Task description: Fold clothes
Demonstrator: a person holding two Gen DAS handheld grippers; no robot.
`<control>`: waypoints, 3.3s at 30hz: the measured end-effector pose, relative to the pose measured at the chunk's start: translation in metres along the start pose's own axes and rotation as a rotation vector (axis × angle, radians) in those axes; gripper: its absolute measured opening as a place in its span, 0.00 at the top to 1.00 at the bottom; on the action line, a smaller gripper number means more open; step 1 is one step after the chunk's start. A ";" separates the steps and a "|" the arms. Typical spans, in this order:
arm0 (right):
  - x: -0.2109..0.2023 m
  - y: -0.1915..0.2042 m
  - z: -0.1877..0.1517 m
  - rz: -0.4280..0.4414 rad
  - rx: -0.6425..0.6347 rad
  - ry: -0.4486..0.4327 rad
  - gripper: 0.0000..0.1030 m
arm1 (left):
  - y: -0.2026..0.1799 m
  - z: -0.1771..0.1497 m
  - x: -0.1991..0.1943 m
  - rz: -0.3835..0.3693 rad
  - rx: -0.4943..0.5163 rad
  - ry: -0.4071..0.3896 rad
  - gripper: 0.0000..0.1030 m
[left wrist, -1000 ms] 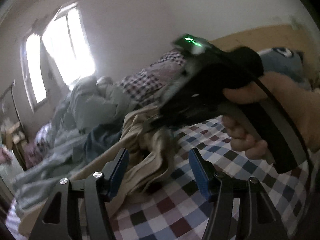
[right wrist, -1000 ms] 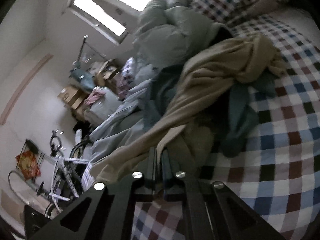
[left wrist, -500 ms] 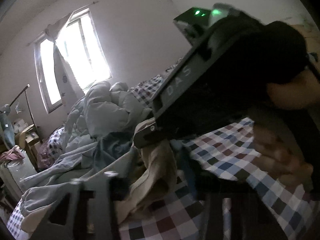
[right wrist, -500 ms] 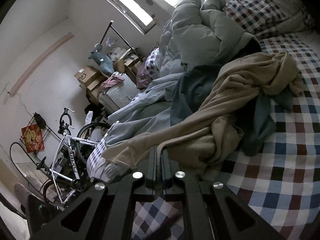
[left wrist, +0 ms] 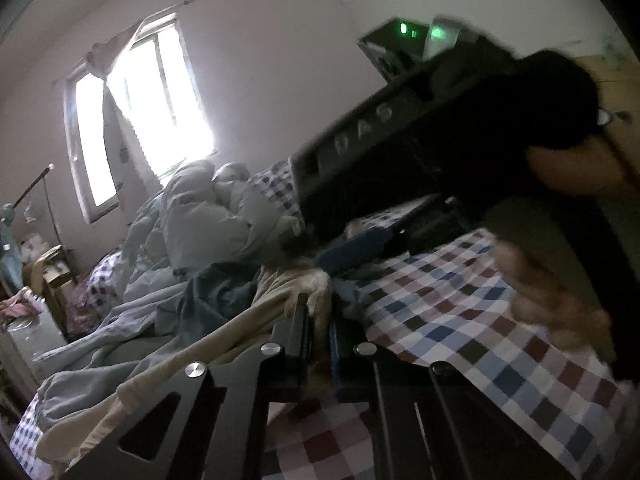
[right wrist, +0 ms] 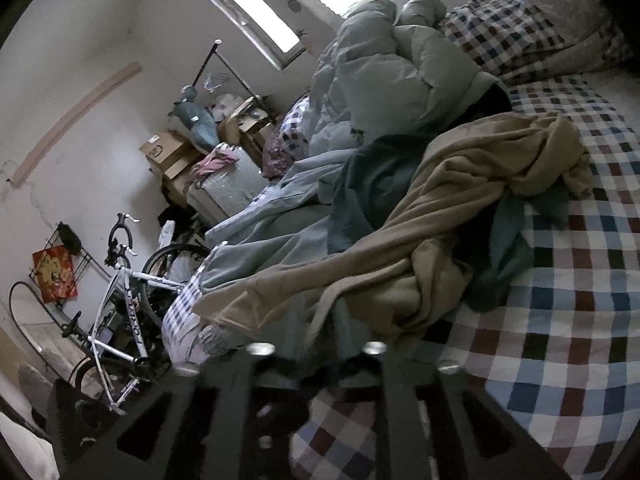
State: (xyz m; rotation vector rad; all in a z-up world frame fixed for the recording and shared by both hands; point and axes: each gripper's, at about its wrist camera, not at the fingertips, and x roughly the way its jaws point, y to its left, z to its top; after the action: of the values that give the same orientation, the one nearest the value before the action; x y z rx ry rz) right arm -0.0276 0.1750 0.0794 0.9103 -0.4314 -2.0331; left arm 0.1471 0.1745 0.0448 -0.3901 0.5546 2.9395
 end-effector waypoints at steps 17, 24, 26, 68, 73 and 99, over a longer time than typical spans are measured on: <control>-0.032 -0.064 0.014 -0.194 0.177 -0.059 0.46 | 0.001 0.019 -0.067 -0.201 0.035 -0.139 0.95; 0.008 -0.050 0.006 -0.267 0.085 0.031 0.46 | -0.015 0.015 -0.073 -0.284 0.083 -0.124 0.95; 0.018 -0.049 0.004 -0.291 0.072 0.048 0.46 | -0.019 0.013 -0.076 -0.303 0.102 -0.119 0.95; -0.195 -0.134 -0.014 -0.543 0.370 -0.434 0.93 | -0.013 0.009 -0.046 -0.287 0.098 -0.062 0.95; -0.191 -0.145 -0.029 -0.748 0.275 -0.252 0.92 | -0.009 0.005 -0.040 -0.266 0.103 -0.047 0.95; -0.098 -0.046 -0.097 -0.585 -0.661 0.130 0.35 | -0.066 -0.025 -0.050 -0.599 0.267 0.086 0.95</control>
State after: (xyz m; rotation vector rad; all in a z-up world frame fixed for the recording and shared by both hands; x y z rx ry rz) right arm 0.0556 0.2840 0.0303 0.7848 0.6266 -2.3731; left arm 0.2117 0.2228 0.0129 -0.5402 0.6871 2.2537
